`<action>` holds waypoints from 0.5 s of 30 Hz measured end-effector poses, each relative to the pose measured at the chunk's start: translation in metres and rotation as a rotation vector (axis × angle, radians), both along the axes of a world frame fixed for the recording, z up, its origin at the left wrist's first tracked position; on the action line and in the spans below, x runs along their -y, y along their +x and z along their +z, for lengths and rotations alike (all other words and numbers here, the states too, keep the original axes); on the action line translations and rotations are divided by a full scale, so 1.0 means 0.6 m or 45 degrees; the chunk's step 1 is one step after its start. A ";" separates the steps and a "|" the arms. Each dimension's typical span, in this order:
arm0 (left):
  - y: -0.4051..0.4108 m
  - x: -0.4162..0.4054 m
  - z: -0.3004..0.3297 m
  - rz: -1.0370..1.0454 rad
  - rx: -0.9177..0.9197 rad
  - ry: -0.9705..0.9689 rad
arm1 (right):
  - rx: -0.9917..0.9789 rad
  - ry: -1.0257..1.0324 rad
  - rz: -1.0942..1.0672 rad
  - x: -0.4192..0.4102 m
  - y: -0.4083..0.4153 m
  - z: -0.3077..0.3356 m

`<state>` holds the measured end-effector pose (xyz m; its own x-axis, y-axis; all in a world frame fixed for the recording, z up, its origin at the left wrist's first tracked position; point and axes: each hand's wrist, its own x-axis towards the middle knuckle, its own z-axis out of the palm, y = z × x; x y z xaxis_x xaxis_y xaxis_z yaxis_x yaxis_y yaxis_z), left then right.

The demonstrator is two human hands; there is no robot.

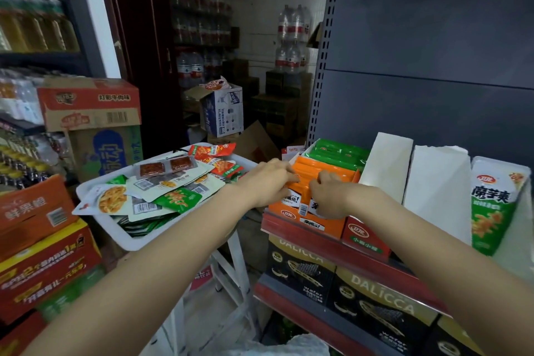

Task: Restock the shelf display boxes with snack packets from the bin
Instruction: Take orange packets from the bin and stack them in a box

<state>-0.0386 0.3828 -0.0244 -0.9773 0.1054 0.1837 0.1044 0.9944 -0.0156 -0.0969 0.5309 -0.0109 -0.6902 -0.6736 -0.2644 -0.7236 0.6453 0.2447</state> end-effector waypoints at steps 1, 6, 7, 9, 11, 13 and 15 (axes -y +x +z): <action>0.007 0.007 -0.002 -0.002 -0.079 0.024 | -0.001 -0.015 -0.023 0.003 0.006 0.003; 0.070 0.081 -0.011 0.167 -0.373 0.285 | -0.013 -0.557 0.131 0.038 0.030 0.021; 0.084 0.103 -0.016 0.232 -0.388 0.320 | -0.030 -0.657 0.201 0.055 0.041 0.023; 0.110 0.152 -0.029 0.401 -0.392 0.366 | -0.019 -0.750 0.317 0.101 0.065 0.022; 0.136 0.201 -0.042 0.582 -0.354 0.395 | 0.033 -0.769 0.382 0.156 0.087 0.012; 0.160 0.250 -0.050 0.730 -0.307 0.437 | 0.084 -0.765 0.418 0.213 0.099 -0.006; 0.178 0.291 -0.052 0.796 -0.248 0.464 | 0.151 -0.772 0.406 0.266 0.100 -0.023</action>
<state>0.0684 0.2084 -0.0557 -0.7812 -0.5596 0.2768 -0.4530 0.8131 0.3655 -0.0368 0.3714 -0.0247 -0.4240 -0.8912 0.1612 -0.9001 0.3949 -0.1841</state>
